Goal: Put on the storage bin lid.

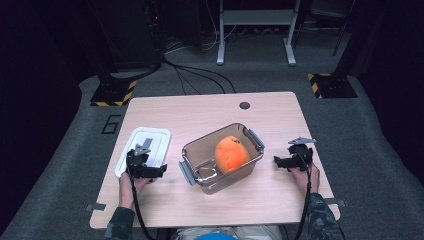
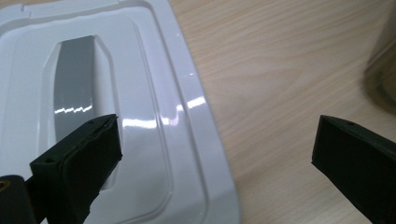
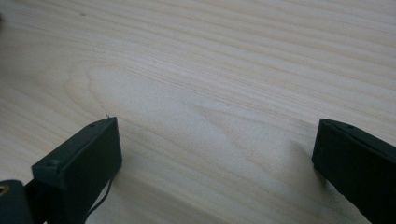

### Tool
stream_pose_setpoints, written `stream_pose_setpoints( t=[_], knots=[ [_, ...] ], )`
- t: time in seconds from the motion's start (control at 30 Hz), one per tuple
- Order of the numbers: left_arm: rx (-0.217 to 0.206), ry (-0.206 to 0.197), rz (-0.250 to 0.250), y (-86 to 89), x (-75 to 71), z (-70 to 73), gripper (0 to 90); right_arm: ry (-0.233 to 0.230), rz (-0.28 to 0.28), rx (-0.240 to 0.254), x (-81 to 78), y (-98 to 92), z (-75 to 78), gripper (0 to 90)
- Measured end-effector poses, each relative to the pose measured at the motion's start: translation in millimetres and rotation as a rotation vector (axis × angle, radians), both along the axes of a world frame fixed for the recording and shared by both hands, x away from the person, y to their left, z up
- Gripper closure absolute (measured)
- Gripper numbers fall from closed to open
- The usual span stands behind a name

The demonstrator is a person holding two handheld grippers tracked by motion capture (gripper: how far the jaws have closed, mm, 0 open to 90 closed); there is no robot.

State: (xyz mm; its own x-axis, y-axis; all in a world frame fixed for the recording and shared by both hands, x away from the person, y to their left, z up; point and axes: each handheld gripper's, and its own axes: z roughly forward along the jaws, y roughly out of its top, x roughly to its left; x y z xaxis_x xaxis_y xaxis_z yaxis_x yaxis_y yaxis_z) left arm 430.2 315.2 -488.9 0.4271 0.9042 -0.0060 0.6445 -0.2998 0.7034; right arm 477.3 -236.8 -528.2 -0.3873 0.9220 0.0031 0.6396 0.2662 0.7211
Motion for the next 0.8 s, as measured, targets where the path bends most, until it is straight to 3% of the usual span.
stream_pose_setpoints(
  t=[0.47, 0.7, 0.8],
  knots=[
    [-0.001, 0.004, 0.075, 21.0, 37.3, 8.4, 0.1, 0.005, -0.006, 0.001, -0.4, 0.1, 0.2, 0.7],
    [-0.039, 0.031, 0.123, 31.7, 54.1, 2.9, 0.0, 0.005, -0.008, 0.001, -0.6, 0.2, 0.2, 0.7],
    [-0.025, 0.032, 0.138, 33.4, 57.8, 0.1, 0.0, 0.004, -0.007, 0.001, -0.5, 0.2, 0.2, 0.7]
  ],
)
